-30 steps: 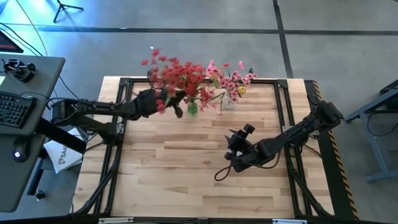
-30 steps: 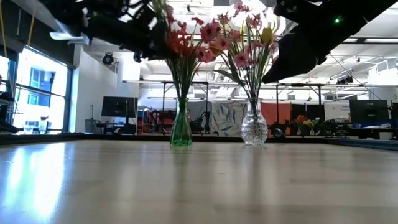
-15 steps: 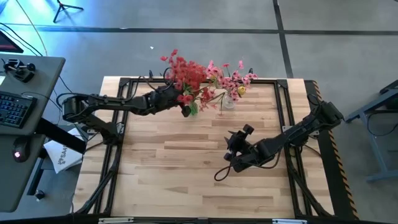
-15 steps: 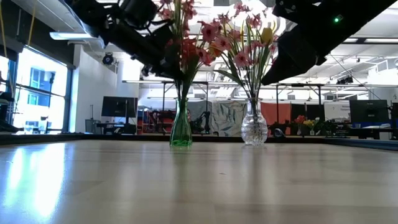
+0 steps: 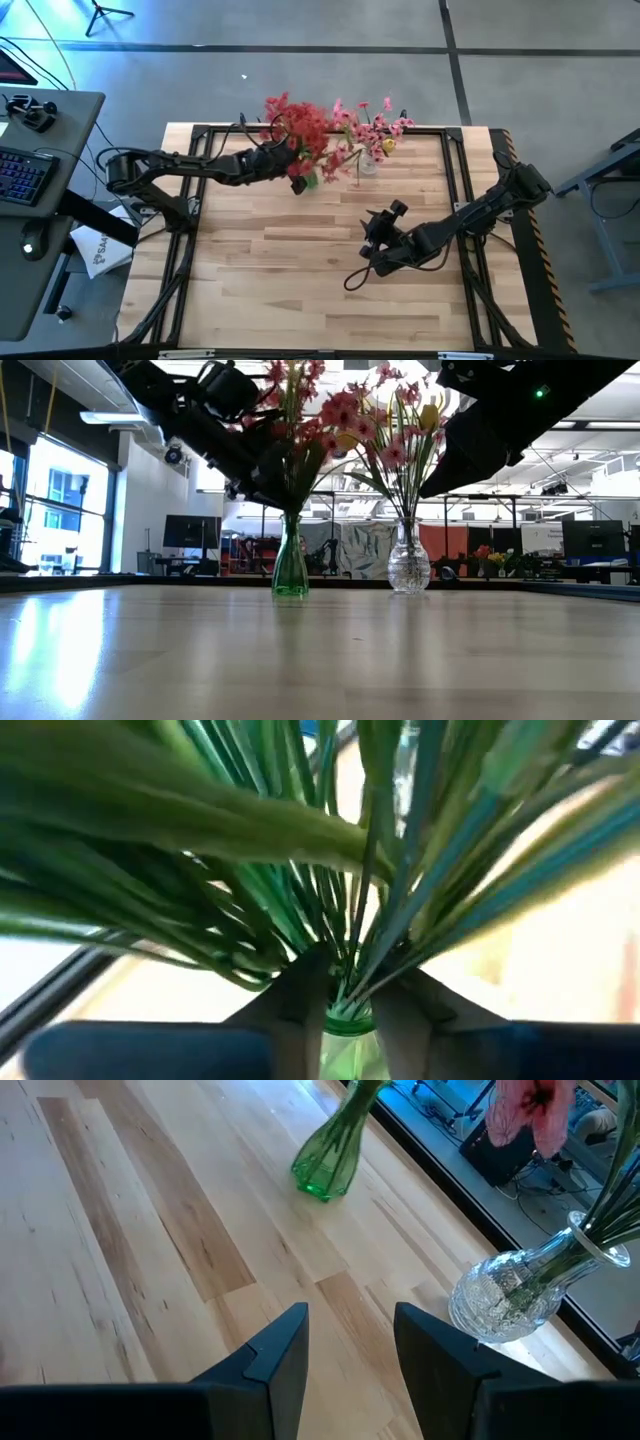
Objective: Sort flowers into vase by color
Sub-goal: Put the red flower into the green vase
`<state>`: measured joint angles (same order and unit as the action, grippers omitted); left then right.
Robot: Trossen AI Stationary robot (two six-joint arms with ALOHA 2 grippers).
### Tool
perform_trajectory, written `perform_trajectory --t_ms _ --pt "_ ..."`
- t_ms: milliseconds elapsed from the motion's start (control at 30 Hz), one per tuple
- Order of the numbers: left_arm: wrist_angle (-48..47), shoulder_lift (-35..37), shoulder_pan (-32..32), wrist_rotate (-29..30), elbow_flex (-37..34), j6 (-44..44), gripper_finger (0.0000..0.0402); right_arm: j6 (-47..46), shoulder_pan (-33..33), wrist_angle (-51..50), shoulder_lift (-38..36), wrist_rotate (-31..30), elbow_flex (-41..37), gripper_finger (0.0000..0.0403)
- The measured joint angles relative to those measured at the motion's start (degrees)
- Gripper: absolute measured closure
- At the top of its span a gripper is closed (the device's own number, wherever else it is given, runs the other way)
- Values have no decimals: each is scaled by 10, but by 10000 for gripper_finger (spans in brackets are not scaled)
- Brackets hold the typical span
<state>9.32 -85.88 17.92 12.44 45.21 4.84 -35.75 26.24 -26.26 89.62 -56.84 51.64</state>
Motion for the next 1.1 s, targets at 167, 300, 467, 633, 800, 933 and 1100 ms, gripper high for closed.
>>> perform_trajectory --t_ms 167,300,467,633,800,933,1100 --pt "-71 26 0 -47 14 -7 291 1 0 4 0 0 0 258" --pt "-129 49 -5 -60 24 -32 281 2 -1 4 0 0 0 258" --pt "-196 72 -8 -61 39 -46 281 2 -4 3 0 0 0 258" --pt "-209 83 -8 -77 41 -52 268 2 -4 3 0 0 0 258" --pt "-231 83 -8 -110 43 -79 227 2 -4 4 0 0 0 258" --pt "-254 99 -7 -135 41 -95 185 2 -6 4 0 0 0 258" --pt "-287 137 -7 -136 41 -100 137 2 -8 4 0 0 0 258"
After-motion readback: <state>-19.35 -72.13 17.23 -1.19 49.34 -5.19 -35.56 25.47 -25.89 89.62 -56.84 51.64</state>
